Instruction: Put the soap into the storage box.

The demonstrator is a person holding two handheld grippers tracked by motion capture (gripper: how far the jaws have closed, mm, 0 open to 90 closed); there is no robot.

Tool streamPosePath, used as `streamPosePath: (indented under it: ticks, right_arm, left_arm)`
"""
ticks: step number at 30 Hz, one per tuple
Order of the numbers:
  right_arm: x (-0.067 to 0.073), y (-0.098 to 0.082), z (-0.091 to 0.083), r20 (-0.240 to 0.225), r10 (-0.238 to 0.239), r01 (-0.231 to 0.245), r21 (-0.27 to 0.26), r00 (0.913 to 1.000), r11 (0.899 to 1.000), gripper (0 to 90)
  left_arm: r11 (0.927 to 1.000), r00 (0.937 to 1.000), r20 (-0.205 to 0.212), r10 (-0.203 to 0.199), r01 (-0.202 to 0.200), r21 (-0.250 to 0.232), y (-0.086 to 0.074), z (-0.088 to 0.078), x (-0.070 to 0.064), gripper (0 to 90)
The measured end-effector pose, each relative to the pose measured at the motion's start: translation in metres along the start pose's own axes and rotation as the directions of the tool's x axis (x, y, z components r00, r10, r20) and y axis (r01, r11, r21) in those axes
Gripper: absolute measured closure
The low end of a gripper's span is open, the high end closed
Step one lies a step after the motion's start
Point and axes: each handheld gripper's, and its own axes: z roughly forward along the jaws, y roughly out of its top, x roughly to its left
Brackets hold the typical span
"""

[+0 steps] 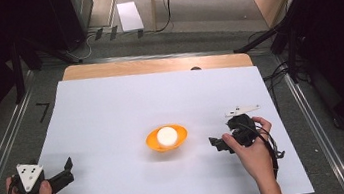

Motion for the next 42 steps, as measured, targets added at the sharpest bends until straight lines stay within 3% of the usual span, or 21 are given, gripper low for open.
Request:
streamPosePath:
  ticks: [32, 42]
  right_arm:
    - [-0.039, -0.042, -0.018, 0.034, 0.093, -0.092, -0.039, 0.9951, 0.995, 0.0]
    - [-0.055, -0.065, -0.019, 0.03, 0.115, -0.111, -0.122, 0.9929, 0.986, 0.0]
  left_arm:
    - [1.0, 1.0, 0.003, -0.003, 0.003, 0.002, 0.0, 0.0, 0.001, 0.0]
    - [0.9999, 0.9999, 0.005, -0.013, 0.013, 0.005, 0.0, 0.0, 0.002, 0.0]
